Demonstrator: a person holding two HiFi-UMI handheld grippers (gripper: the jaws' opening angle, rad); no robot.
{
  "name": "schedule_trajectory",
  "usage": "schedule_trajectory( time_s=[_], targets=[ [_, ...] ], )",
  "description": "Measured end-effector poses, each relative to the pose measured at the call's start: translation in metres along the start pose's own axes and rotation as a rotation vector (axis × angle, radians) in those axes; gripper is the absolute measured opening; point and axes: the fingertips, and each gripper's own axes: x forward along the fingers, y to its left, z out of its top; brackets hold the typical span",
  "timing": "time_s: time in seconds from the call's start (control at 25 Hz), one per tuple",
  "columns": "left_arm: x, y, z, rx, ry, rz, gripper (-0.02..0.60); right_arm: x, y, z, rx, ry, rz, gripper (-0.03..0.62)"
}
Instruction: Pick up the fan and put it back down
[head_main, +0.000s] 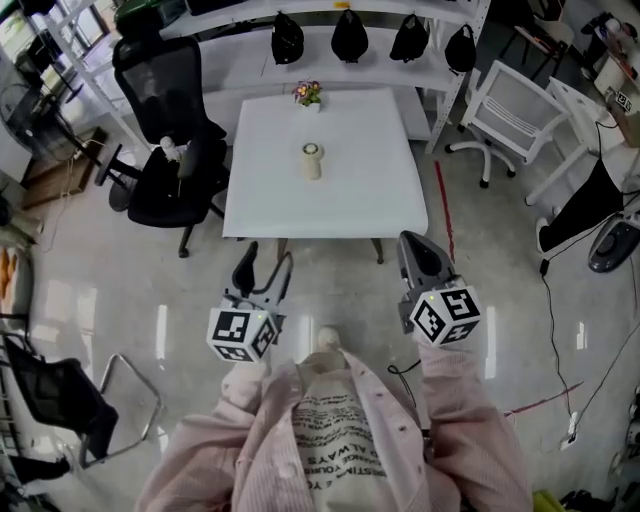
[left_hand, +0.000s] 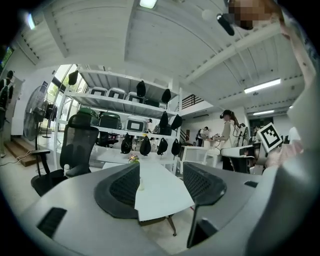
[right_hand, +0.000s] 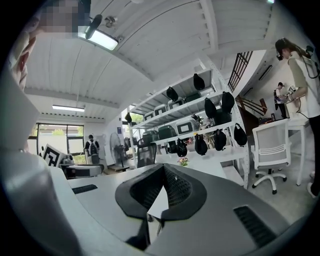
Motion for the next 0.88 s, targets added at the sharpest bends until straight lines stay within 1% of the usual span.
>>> schedule_trajectory(
  time_s=[0.2,0.48,0.68,0.88],
  targets=[
    [0.035,0.023,0.008,0.0,0.0,-0.001,0.25,0.044,-0.015,0.005,-0.006,0.005,-0.011,-0.002],
    [0.067,0.043,0.006,-0.019,-0.003,0.007,0.25,0.08,-0.028,0.004,-0.012,0.011,-0.018,-0.002],
    [0.095,0.048,0.003,-0.023,0.005,-0.002,0.25,0.101,-0.049,0.002,-0.002,0.02,-0.044,-0.002],
    [0.132,0.061,-0.002,-0.037,0.029,0.016,0.25,0.131,-0.077,0.002,0.007,0.033,-0.046,-0.002]
  ],
)
